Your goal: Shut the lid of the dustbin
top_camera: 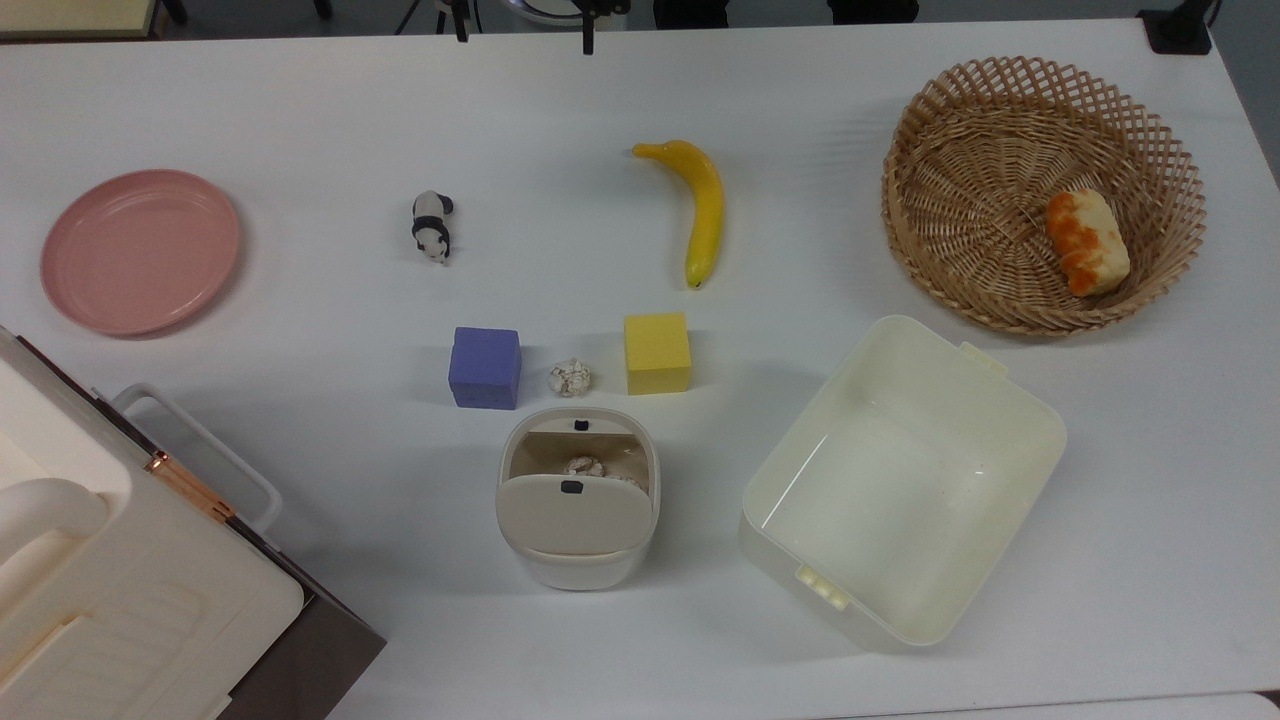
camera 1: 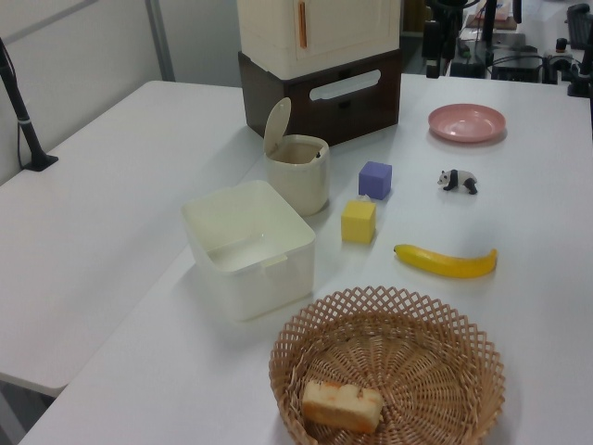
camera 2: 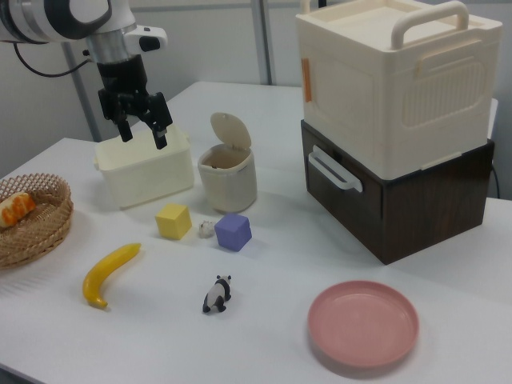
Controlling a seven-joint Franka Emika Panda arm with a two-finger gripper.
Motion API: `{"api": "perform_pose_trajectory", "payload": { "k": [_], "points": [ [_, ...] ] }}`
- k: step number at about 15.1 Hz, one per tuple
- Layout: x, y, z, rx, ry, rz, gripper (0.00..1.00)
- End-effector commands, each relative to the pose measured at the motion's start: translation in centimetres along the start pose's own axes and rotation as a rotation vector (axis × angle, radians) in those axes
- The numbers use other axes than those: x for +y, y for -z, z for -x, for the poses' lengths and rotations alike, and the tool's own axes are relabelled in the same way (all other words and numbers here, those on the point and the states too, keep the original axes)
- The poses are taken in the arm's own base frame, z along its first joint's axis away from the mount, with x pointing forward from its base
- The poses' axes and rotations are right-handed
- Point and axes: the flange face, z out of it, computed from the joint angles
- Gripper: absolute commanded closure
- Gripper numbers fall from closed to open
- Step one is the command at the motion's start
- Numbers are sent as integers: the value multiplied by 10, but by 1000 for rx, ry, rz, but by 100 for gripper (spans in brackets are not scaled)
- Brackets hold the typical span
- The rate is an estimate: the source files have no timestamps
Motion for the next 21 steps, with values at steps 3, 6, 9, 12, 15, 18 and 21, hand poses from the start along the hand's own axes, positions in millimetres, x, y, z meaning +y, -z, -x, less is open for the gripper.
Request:
{"api": "perform_pose_trajectory", "payload": {
  "k": [3, 6, 9, 12, 15, 18, 21],
  "points": [
    [-5, 5, -2, 13, 12, -16, 0],
    [-5, 5, -2, 13, 12, -16, 0],
    [0, 5, -2, 10, 4, -16, 0],
    [0, 6, -2, 13, 2, -16, 0],
    [0, 5, -3, 13, 5, -16, 0],
    [-2, 4, -3, 12, 24, -16, 0],
    [-1, 4, -3, 13, 22, -16, 0]
  ]
}}
